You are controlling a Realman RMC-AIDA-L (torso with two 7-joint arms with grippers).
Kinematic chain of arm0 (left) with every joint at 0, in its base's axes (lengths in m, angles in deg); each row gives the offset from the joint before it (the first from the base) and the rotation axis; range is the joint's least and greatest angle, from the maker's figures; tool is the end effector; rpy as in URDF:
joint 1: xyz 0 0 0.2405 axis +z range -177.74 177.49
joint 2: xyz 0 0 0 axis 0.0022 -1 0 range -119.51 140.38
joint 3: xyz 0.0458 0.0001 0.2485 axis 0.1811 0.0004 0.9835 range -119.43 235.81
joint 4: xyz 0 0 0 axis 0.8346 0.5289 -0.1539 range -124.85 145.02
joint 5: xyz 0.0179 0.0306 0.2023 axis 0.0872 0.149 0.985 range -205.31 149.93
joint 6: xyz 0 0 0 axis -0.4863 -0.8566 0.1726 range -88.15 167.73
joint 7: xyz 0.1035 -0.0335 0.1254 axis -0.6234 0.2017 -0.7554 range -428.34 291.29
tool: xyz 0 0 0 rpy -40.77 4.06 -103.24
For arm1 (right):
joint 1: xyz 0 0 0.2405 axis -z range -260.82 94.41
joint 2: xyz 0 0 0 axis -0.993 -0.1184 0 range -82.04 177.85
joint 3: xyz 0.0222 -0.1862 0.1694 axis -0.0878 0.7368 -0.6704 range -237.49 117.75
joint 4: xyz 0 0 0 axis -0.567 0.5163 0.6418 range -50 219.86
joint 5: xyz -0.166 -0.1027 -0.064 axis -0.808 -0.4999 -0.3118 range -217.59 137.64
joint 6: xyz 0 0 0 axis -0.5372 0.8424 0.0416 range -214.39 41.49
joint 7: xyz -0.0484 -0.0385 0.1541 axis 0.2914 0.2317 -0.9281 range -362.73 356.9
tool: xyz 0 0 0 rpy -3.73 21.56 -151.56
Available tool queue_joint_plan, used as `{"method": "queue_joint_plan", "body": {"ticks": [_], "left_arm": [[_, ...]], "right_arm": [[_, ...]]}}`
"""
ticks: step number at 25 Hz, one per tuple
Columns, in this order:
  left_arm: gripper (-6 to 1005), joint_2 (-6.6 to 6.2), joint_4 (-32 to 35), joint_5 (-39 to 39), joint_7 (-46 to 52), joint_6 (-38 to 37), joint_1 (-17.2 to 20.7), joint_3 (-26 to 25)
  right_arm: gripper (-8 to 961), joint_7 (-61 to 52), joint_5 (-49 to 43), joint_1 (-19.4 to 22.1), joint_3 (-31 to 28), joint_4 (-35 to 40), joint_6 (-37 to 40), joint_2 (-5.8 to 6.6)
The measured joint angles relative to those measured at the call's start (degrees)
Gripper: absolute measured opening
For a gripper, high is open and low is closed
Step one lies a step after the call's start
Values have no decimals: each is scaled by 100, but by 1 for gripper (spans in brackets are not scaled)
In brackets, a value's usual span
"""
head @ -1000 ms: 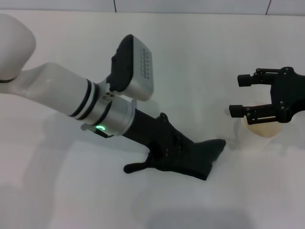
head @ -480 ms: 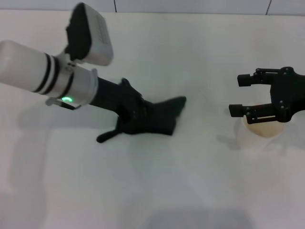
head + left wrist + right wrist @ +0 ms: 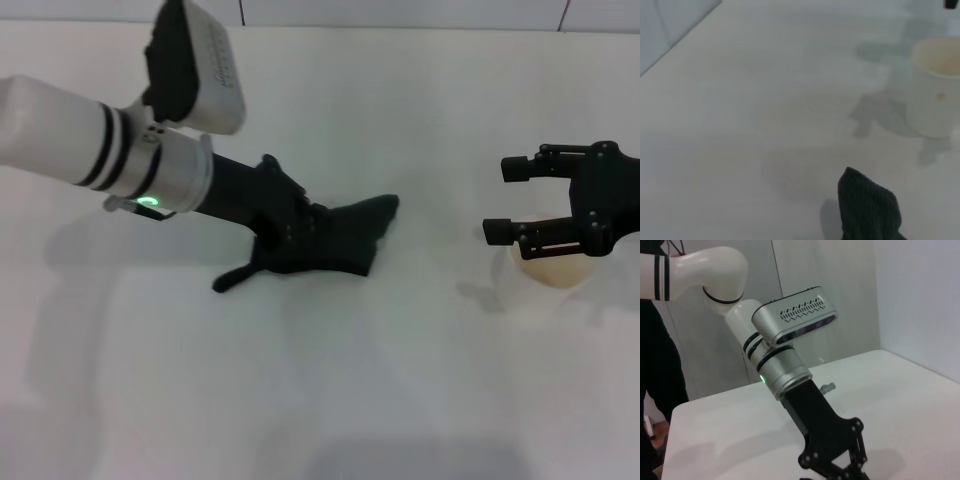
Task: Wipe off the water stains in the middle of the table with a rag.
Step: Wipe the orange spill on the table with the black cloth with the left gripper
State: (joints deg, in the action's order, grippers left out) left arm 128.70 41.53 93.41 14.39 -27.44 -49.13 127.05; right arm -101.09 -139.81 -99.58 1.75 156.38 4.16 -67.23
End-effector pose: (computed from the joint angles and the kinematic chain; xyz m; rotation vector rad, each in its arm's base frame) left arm -0.1858 0.3899 -0.0920 -2.9817 -0.1094 0.0087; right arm 0.2085 0.3111 0.0431 -2.7678 0.4414 0.5836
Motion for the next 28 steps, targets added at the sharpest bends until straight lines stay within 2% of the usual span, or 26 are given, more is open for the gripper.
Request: {"method": "queue_joint_plan", "body": {"ticks": [5,12,16,19,25,28], "left_arm": [[53,92,-57,-53,-91,-1,-101,219],[53,119,-13,-776,-44,-41,-90,1172],[53,114,3,-889,48,-54,-33,1238],[54,73,170,-884,178,-59,168,1192],[54,23,1055,-579,500,-106,987,985],[53,9,1238,-487,578,-257,1226,783]], "right_arm": [[808,0,19,-2,31,0,-51,0],[803,0,25,-5,41,0,-77,0],[801,0,33,-6,26,0,-81,0],[799,0,33,-5,54,-10,-85,0],[795,0,35,-46,142,-18,-97,0],[794,0,35,-50,172,-18,-100,-4]]}}
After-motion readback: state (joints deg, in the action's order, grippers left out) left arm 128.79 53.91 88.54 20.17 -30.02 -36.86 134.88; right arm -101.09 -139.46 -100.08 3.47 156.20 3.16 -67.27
